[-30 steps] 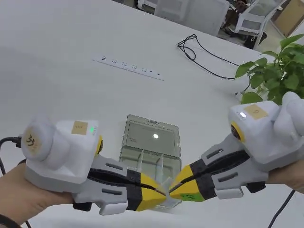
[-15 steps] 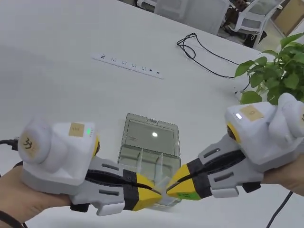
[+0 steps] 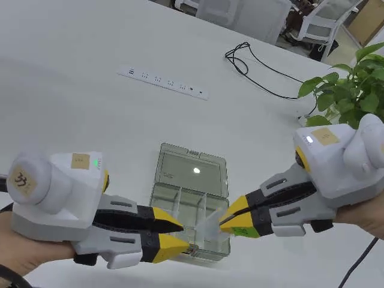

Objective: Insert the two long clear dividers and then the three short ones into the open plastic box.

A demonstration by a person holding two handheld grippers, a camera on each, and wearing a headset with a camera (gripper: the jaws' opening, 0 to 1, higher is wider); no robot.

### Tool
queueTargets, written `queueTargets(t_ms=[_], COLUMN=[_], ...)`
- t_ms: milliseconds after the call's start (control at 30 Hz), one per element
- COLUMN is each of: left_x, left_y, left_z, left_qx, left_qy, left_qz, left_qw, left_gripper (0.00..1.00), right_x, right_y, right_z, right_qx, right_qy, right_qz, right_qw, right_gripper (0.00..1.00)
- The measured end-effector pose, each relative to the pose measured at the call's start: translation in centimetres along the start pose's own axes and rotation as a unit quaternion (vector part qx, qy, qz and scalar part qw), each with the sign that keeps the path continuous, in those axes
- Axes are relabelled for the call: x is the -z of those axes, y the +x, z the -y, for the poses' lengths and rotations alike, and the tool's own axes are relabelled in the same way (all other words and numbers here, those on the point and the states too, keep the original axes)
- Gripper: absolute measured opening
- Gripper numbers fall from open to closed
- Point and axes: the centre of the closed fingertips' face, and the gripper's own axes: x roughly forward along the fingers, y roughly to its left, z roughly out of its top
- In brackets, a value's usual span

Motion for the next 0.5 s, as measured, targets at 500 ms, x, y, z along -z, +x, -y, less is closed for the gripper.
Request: queueTargets(t_ms=[500], left_x=[1.3], left_y=[-1.7], left_z=[-2.8], left_qx=[-0.067], left_qy=[0.012], left_qz=[-0.014], left_qw=[0.9976], left_gripper=[0.45], right_x=[1.1], right_y=[0.1], right_z=[3.6], right_qx=[0.047], right_qy=[0.002], right_qz=[-0.011], right_qw=[0.9988], right_gripper=[0.03])
